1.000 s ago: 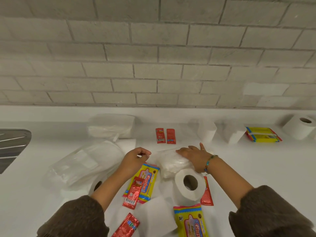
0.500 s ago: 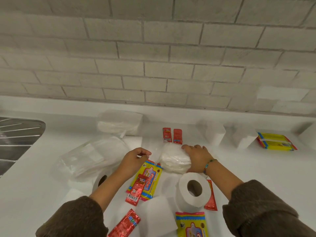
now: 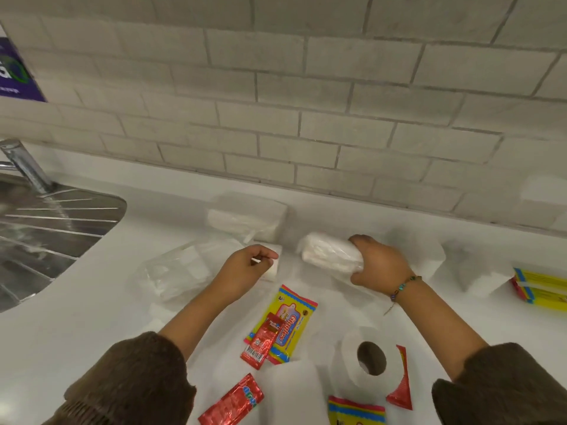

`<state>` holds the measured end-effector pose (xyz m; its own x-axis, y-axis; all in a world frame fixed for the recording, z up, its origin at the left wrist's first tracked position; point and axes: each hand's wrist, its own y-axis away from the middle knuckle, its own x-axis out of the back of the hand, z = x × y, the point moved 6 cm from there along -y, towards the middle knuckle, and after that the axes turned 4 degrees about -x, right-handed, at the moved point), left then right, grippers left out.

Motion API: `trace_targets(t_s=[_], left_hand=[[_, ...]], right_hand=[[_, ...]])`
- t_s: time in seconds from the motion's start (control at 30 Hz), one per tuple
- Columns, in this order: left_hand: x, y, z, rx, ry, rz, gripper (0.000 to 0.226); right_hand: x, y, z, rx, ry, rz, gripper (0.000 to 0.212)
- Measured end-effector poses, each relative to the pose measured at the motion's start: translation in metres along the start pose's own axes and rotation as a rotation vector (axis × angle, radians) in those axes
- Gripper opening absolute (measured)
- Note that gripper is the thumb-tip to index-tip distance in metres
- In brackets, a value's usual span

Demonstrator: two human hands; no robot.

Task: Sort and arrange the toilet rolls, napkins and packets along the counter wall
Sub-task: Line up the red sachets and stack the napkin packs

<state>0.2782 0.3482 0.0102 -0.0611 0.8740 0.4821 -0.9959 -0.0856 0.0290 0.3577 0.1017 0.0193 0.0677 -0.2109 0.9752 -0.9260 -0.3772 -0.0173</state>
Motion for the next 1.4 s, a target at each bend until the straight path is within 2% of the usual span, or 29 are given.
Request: trace_targets(t_s=[0.1, 0.23, 0.43, 0.5, 0.63, 0.7, 0.9, 1.1, 1.17, 1.3, 1.4], left_hand=[[0.038, -0.007, 0.002, -0.043, 0.012, 0.041, 0.019], [0.091, -0.018, -0.006, -0.072, 0.052, 0.086, 0.019], [0.183, -0.036, -0.049, -0.078, 0.127, 0.121, 0.029], [0.211, -0.039, -0.069, -0.066, 0.135, 0.151, 0.027], [0.246, -0.043, -0.106, -0.029, 0.126, 0.162, 0.027], [0.252, -0.044, -0.117, -0.015, 0.123, 0.151, 0.028], [0.247, -0.047, -0.124, 0.003, 0.146, 0.06, 0.025], [0.218, -0.043, -0.106, -0.003, 0.117, -0.006, 0.018], [0.203, -0.04, -0.107, 0.066, 0.052, -0.059, 0.014], [0.172, -0.029, -0.124, 0.339, -0.125, -0.288, 0.049], [0.154, -0.021, -0.134, 0.426, -0.088, -0.412, 0.046]], right_hand=[[0.03, -0.025, -0.038, 0.045, 0.036, 0.121, 0.069], [0.051, -0.08, -0.095, 0.09, 0.072, 0.203, 0.074], [0.019, -0.172, -0.188, 0.105, 0.188, 0.31, 0.073], [-0.011, -0.194, -0.206, 0.069, 0.258, 0.26, 0.074], [-0.094, -0.209, -0.216, -0.052, 0.377, -0.132, 0.094], [-0.113, -0.204, -0.217, -0.062, 0.405, -0.175, 0.103], [-0.091, -0.195, -0.222, -0.048, 0.352, -0.127, 0.1], [-0.054, -0.139, -0.235, -0.07, 0.208, 0.061, 0.078], [-0.046, -0.111, -0.235, -0.06, 0.185, 0.131, 0.075], [-0.047, -0.056, -0.23, -0.048, 0.119, 0.201, 0.072], [-0.061, -0.022, -0.223, -0.063, 0.084, 0.183, 0.07]])
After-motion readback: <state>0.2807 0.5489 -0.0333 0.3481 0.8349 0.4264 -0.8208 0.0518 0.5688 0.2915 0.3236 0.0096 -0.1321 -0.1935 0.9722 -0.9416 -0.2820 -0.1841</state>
